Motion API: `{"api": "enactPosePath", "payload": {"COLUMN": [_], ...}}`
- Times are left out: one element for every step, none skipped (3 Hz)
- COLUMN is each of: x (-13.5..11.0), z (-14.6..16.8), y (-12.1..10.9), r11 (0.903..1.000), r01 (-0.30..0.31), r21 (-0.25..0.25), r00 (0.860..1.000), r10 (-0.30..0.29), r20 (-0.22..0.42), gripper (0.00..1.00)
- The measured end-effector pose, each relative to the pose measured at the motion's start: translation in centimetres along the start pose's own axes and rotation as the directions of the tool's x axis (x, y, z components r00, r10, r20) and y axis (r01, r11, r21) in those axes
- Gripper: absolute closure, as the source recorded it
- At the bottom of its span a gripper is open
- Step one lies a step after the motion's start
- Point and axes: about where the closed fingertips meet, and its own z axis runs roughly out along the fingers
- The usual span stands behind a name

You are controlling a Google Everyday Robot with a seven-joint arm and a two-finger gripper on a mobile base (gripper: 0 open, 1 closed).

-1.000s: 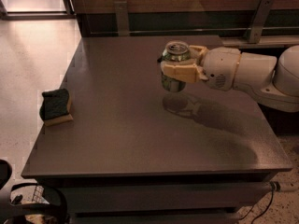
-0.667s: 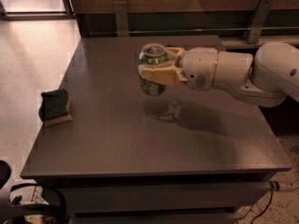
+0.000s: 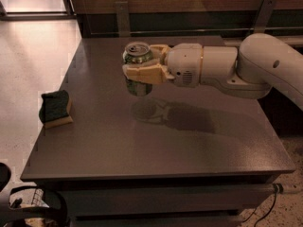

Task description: Move green can near sponge

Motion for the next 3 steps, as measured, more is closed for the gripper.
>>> {"api": "enactPosePath", "payload": {"x": [0.3,0.5,0.7], "z": [0.9,3.1,6.1], "y": [0.2,1.6,4.1], "r11": [0.9997,0.9981,0.9923], "r01": [-0.009,-0.018,-0.051], "r21": [-0.022,-0.058,-0.112], "r00": [1.000,1.000,0.998], "r10": [0.009,0.019,0.055], "r20": [0.005,0.011,0.028], "gripper": [1.00,1.00,1.00]}}
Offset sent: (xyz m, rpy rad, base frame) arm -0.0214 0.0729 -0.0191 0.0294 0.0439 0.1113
